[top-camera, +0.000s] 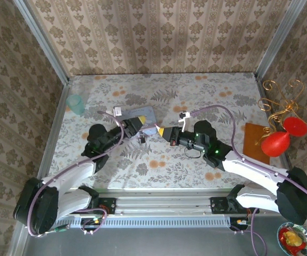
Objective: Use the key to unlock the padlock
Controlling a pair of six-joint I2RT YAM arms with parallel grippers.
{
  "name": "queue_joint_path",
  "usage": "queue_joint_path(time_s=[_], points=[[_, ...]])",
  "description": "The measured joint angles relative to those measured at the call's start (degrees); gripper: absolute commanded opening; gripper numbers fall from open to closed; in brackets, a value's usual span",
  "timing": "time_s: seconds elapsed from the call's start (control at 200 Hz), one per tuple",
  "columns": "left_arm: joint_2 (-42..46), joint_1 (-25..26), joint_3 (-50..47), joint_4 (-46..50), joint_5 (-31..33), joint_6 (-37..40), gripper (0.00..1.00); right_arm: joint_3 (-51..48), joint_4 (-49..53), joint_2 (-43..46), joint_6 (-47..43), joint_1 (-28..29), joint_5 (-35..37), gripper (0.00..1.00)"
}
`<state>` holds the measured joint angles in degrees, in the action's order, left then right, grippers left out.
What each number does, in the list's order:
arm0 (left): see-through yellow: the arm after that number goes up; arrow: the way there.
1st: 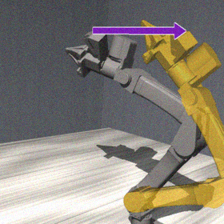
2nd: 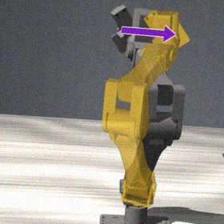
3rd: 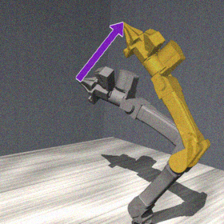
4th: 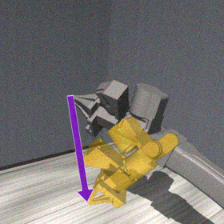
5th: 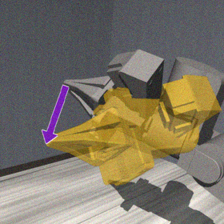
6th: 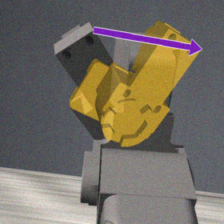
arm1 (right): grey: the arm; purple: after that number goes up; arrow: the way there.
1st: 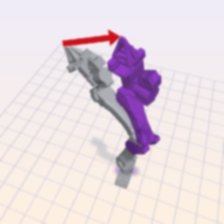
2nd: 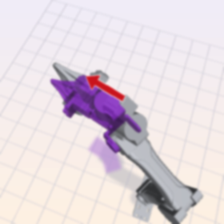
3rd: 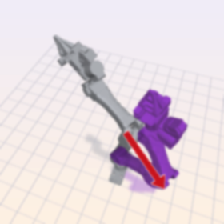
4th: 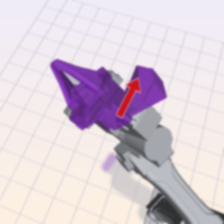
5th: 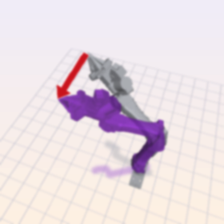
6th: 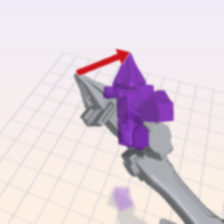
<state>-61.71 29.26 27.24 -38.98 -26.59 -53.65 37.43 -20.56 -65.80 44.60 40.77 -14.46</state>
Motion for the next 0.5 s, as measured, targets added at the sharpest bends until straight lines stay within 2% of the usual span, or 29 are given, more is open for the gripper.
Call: queue_joint_path(time_s=[0.12, 0.245, 0.385, 0.5], points=[[-0.11, 0.07, 7.39, 20.46, 4.59, 9.57, 0.53, 1.05, 6.93, 0.35, -2.49, 0.0, 2.78, 0.0], [-1.33, 1.6, 9.49, 32.98, 9.53, 16.96, 0.53, 0.94, 10.71, 0.39, -3.15, 0.0, 4.13, 0.0], [-4.59, 5.22, 8.22, 39.74, 13.73, 23.08, 0.55, -0.61, 10.43, 0.39, -3.06, 0.0, 4.24, 0.0], [-7.63, 6.62, 6.25, 39.36, 15.47, 26.16, 0.55, -1.77, 10.23, -0.26, -3.06, 0.0, 4.22, 0.0]])
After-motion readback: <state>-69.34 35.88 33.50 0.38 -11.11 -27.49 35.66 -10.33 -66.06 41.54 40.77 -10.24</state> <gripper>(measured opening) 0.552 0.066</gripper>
